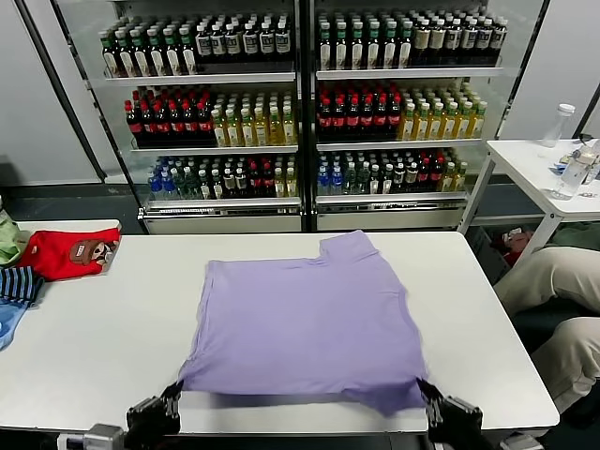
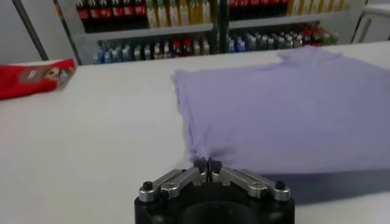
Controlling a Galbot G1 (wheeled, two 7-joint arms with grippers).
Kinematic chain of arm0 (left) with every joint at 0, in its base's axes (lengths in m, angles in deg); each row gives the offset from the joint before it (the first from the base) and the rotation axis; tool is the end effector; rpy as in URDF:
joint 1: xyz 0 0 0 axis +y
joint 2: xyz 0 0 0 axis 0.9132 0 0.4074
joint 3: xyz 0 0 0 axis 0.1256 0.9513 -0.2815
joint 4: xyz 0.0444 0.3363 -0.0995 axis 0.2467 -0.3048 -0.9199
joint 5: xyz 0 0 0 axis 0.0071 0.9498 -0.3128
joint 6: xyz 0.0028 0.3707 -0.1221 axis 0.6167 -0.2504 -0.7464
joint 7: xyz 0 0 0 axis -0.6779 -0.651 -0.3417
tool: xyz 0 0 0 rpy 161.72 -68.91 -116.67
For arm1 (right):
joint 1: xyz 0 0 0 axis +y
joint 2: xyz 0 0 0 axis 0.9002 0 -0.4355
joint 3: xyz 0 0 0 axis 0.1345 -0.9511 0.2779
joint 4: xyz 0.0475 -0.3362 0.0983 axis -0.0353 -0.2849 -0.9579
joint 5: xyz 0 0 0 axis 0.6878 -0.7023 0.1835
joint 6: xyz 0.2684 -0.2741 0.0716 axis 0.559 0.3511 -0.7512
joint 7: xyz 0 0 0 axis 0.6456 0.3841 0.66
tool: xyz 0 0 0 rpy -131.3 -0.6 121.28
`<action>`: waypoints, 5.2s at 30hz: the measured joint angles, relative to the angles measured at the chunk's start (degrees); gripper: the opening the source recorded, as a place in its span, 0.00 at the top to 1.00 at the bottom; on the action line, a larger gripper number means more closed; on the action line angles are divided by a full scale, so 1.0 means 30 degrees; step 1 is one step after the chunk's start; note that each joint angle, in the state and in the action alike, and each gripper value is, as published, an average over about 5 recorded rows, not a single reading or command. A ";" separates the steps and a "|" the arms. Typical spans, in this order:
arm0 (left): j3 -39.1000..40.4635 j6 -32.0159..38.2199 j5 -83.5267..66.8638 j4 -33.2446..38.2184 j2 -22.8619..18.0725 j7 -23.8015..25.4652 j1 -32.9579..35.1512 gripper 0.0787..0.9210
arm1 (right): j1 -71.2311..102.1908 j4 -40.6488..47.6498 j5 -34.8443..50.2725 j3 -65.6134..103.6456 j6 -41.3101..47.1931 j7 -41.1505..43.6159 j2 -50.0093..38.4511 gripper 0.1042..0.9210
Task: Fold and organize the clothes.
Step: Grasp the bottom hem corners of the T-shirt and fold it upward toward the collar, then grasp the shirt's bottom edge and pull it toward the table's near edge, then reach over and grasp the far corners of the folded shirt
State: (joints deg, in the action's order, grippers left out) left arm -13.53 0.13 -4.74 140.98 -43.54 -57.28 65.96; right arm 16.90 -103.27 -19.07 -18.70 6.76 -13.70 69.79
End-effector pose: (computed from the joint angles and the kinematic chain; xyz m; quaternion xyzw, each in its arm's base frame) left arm 0.1675 0.0606 -0.2324 -0.0474 -0.9615 -0.0295 0.2690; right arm 0.1636 -0.0503 -0.1991 0.1076 -0.9730 0.0351 0.2009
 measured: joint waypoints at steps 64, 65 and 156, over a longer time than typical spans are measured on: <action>0.1896 -0.0661 -0.0312 -0.6940 -0.0778 0.1765 -0.7679 0.29 | -0.6757 0.6545 -0.0401 -0.4005 0.1751 -0.1084 0.2020 0.31; 0.1872 -0.0673 -0.0383 -0.6879 -0.0772 0.1743 -0.7592 0.32 | -0.6762 0.6550 -0.0380 -0.4043 0.1780 -0.1086 0.2046 0.35; 0.4867 0.0408 -0.0025 -1.6212 0.0886 0.5492 -1.7221 0.12 | -2.4515 2.3499 -0.0448 -0.8959 0.2187 -0.1654 0.8640 0.12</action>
State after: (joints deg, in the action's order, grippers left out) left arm 1.07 1.35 -4.82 92.35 -40.88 -40.81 14.30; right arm -56.65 -32.77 -20.41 -45.58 13.32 -18.66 95.71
